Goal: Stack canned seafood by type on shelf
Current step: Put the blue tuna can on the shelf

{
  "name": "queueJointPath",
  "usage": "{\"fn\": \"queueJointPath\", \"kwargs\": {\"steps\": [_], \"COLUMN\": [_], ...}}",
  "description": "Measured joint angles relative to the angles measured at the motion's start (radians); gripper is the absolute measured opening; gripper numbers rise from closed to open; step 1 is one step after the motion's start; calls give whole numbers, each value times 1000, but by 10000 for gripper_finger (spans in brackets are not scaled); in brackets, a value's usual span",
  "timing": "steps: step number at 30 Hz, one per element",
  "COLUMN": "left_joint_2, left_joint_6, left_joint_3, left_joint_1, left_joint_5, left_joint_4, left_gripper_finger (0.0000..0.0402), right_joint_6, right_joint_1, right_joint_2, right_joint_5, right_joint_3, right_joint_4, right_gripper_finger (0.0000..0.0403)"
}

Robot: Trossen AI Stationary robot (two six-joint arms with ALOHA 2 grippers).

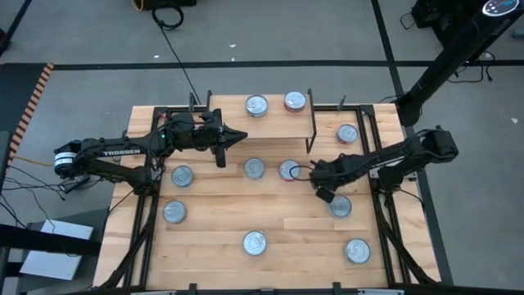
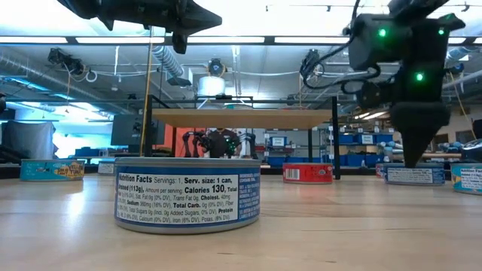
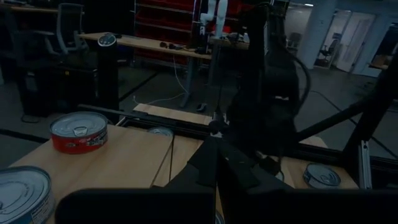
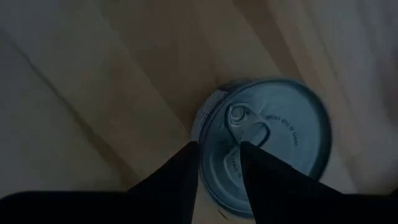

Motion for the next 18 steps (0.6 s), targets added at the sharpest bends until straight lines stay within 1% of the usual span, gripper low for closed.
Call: {"fn": "queueJointPath", "kwargs": {"steps": [4,7,10,14,15,18], "left_joint_2": [0,0,0,-1,-1,-1], "left_joint_6": [-1,-3,-5,-5,-5,-5], "left_joint_3": [0,0,0,0,0,0], "left_joint_1": [0,0,0,0,0,0], "left_joint_5": [0,0,0,0,0,0], "left_joint_4": [-1,-1,-2,-2,-2,-2], "left_gripper_finger": [5,5,5,5,5,5], "right_joint_6": [-5,-40,-75,-100,-103,-120], "right_joint_1": [-45,-60,-75,-84,-84,-83], "right_joint_2": [-6,-6,-6,-7,-9,-26], "right_joint_5": [-5,-13,-44,-105,-129,-227], "right_joint_3": [-25,-26,-26,-15,-5,25], "right_joint_4": [13,16,26,46,51,81], "right_gripper_finger": [128,116,84,19,11,10]}}
